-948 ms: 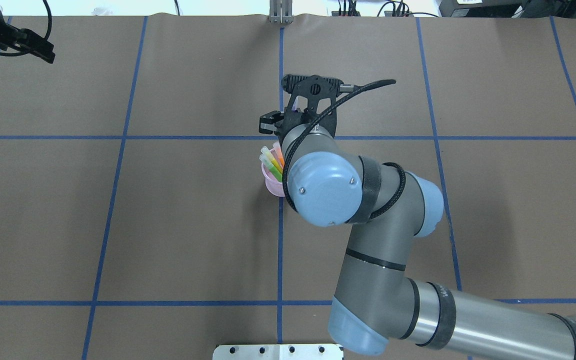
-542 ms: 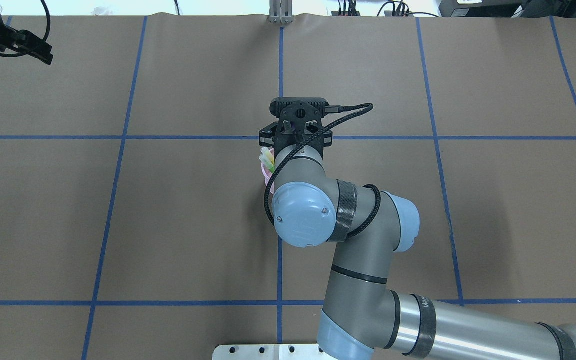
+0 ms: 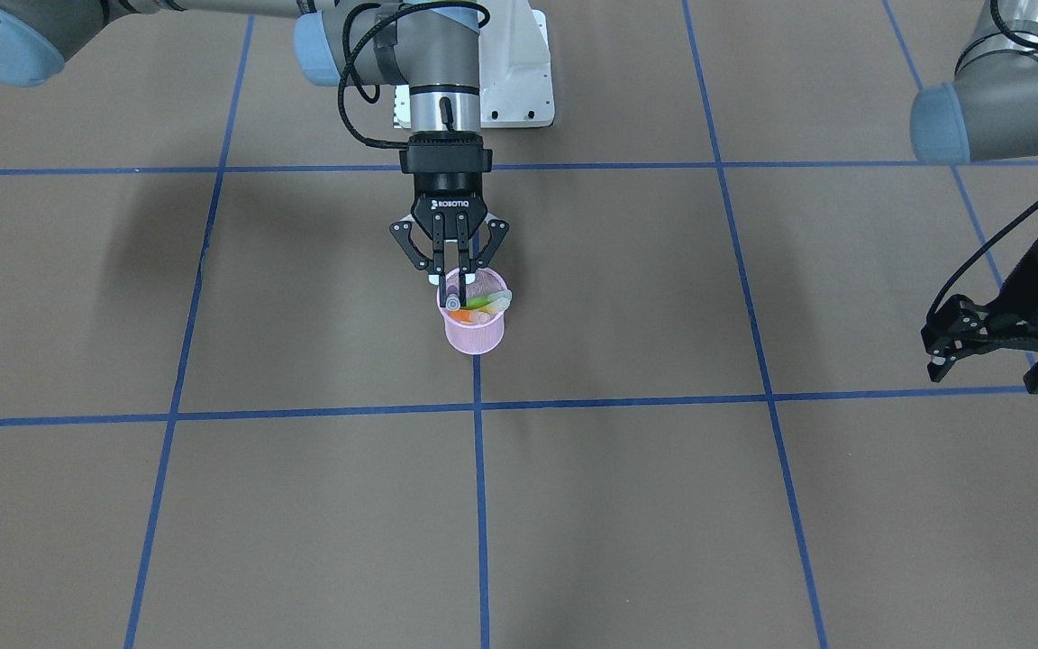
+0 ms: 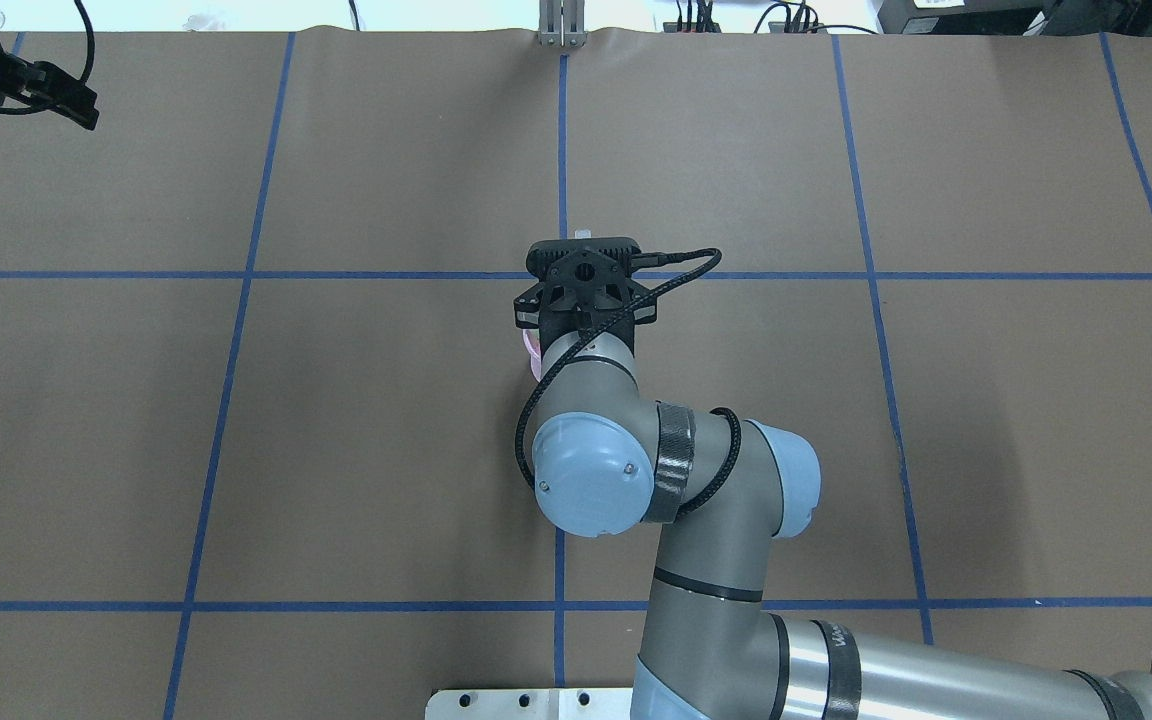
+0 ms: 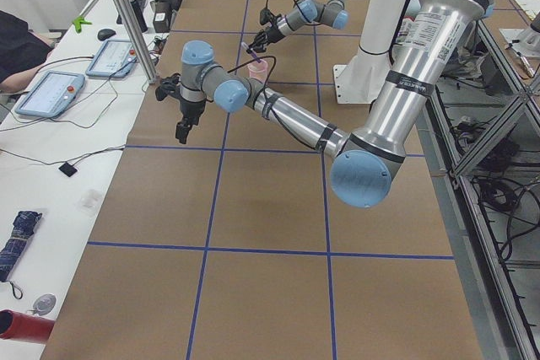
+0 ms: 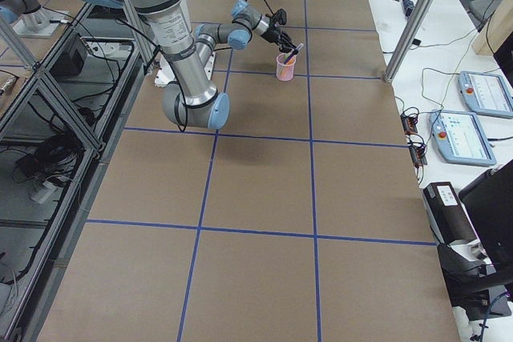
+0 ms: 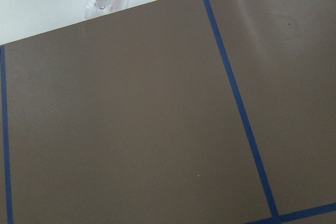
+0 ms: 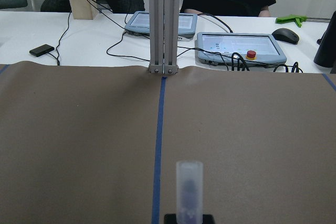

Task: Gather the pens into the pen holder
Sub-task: 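Carry the purple marker over the lavender cup with the right gripper, then open the right gripper to drop the purple marker into the cup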

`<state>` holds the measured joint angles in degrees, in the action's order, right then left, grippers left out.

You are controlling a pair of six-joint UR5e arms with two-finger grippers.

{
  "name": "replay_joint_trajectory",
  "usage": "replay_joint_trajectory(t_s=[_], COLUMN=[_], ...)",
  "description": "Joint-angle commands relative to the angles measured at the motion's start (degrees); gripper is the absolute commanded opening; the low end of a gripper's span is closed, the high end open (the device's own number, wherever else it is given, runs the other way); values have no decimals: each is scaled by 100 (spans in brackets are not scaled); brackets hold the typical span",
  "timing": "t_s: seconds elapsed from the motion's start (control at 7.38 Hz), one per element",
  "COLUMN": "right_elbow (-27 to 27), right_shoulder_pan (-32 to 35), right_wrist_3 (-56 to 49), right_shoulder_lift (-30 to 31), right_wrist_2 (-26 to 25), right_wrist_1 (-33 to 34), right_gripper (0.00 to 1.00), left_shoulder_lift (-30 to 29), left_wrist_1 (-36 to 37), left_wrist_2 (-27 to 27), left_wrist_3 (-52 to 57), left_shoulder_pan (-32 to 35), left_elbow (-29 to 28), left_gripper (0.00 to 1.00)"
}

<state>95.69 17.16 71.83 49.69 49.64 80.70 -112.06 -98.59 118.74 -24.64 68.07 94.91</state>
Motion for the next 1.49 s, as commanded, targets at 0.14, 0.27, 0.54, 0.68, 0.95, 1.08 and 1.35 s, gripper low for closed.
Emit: replay_joint_trajectory(t_s=[0.14,0.27,0.54,0.68,0.95,1.08,1.35], right_elbow=[-146,-155,36,316,1010,1388,1917], right_shoulder_pan=[-195,-186,-178,-56,663,1197,2339], right_wrist_3=[7,-11,-54,-464,-740,-1106,-2465], right_shoulder_lift=[14,-56,-56,-56,345,522,646], right_wrist_2=[-332,-350,-263,269,1831,2752,4344], right_wrist_1=[-1,-1,-28,-19,226,845,2479], right_gripper=[0,97,100,100,100,100,100], left_shoulder_lift=[-9,0,0,0,0,-9,-27], left_wrist_1=[-11,-20,-98,-255,-292,-249,-117], left_wrist_2=[9,9,9,26,629,1024,1432], left_wrist_3=[12,12,12,82,1210,1703,2478], left_shoulder_pan=[14,14,14,48,538,889,1356], left_elbow=[-34,-43,-86,-191,-524,-796,-1218], left_gripper=[99,99,99,99,99,100,100])
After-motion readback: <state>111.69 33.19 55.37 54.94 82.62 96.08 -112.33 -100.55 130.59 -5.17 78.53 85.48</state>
